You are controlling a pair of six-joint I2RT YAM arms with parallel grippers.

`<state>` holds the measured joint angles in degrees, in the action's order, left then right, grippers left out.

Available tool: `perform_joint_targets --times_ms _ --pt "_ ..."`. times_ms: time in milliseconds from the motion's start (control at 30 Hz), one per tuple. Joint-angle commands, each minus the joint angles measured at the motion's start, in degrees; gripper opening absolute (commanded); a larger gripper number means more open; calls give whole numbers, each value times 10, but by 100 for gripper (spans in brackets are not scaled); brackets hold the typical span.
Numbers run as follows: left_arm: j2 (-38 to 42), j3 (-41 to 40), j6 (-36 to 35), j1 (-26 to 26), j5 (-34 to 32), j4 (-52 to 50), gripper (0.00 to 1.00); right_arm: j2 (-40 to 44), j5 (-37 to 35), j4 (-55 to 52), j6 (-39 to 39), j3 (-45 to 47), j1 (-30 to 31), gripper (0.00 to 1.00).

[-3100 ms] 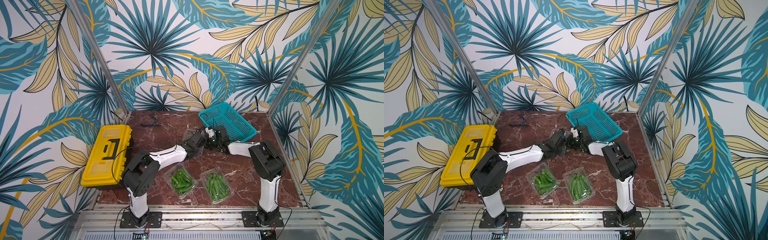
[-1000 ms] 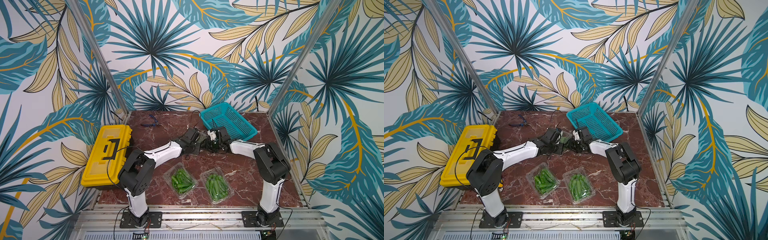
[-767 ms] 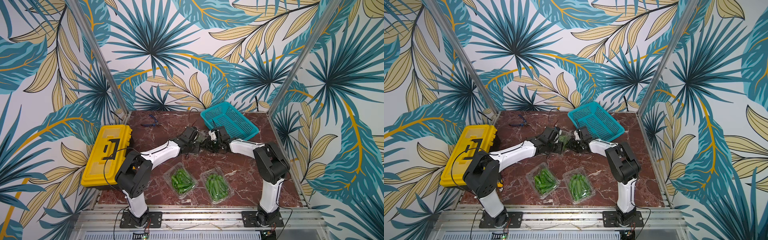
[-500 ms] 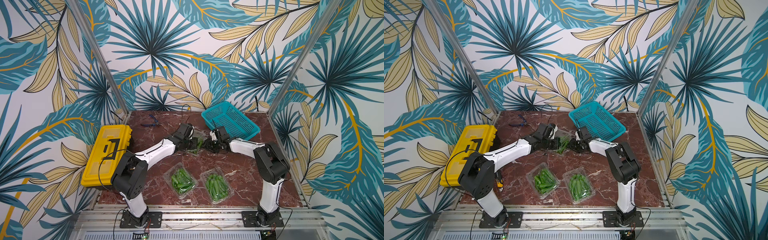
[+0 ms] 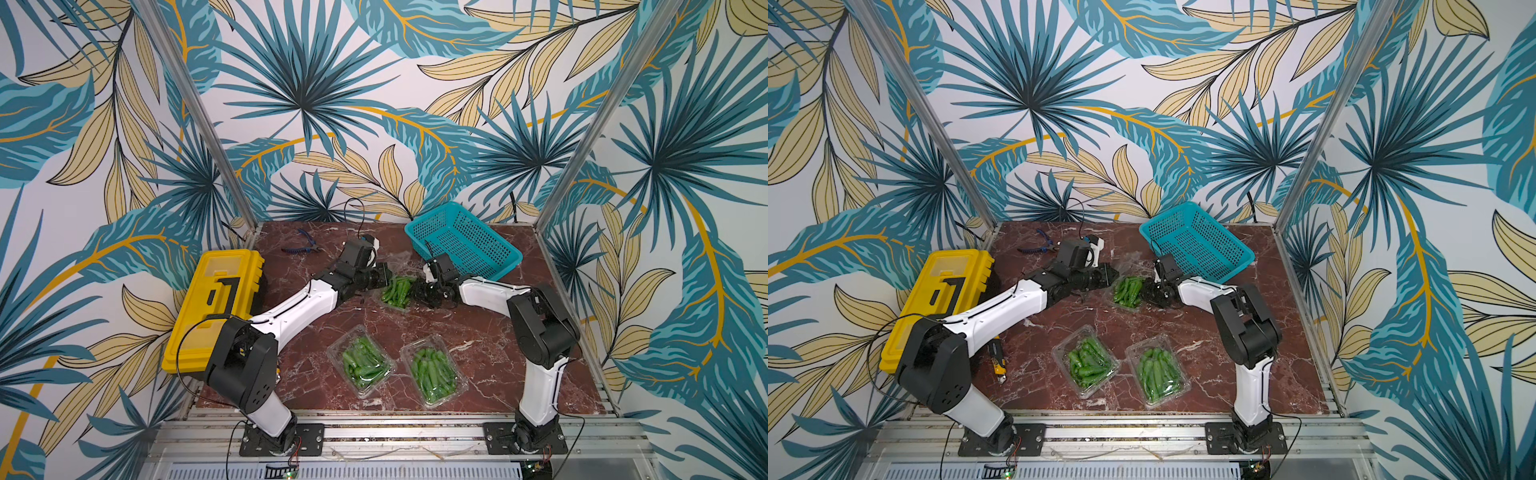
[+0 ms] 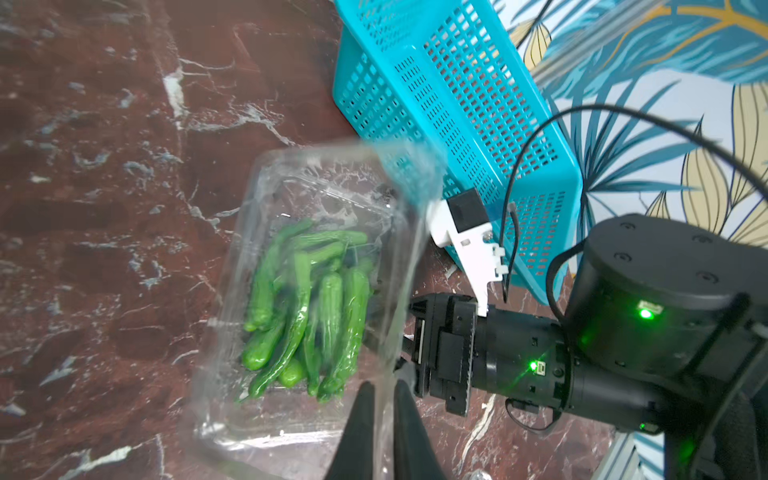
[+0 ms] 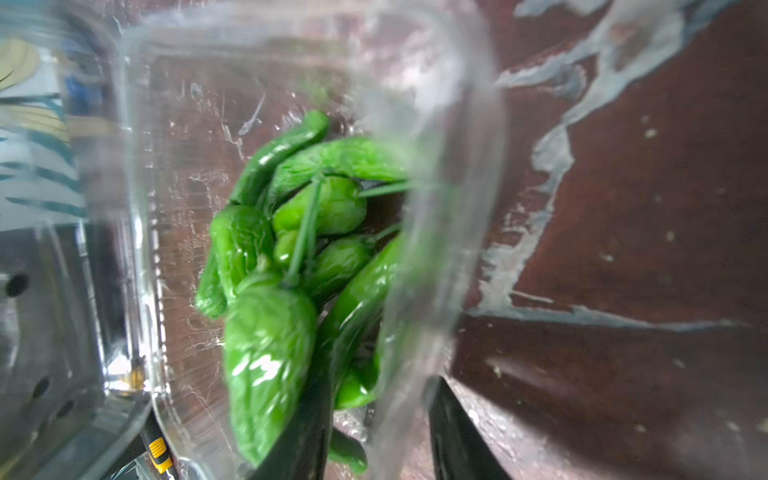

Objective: Take small green peppers out of containers
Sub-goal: Open the packing box at the center of the board.

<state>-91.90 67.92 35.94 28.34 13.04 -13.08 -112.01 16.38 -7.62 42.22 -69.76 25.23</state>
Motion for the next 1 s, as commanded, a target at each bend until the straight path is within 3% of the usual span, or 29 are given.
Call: perform_joint_targets --times_ms 0,100,333,700,833,967 --pt "30 -21 11 -4 -50 27 23 36 -24 -14 -19 11 5 41" --pt "46 -30 17 -4 -84 27 42 44 -48 -30 -30 8 12 41" --pt "75 -54 2 -7 -137 31 61 62 -88 -60 -61 -7 25 41" --pt "79 -89 17 -30 -135 36 70 66 -109 -95 -96 -68 56 41" --pt "83 -96 -12 -33 -134 40 74 37 -76 -101 -98 -110 61 41" --pt "96 -103 -35 -33 -129 40 75 27 -91 -119 -102 -130 66 41"
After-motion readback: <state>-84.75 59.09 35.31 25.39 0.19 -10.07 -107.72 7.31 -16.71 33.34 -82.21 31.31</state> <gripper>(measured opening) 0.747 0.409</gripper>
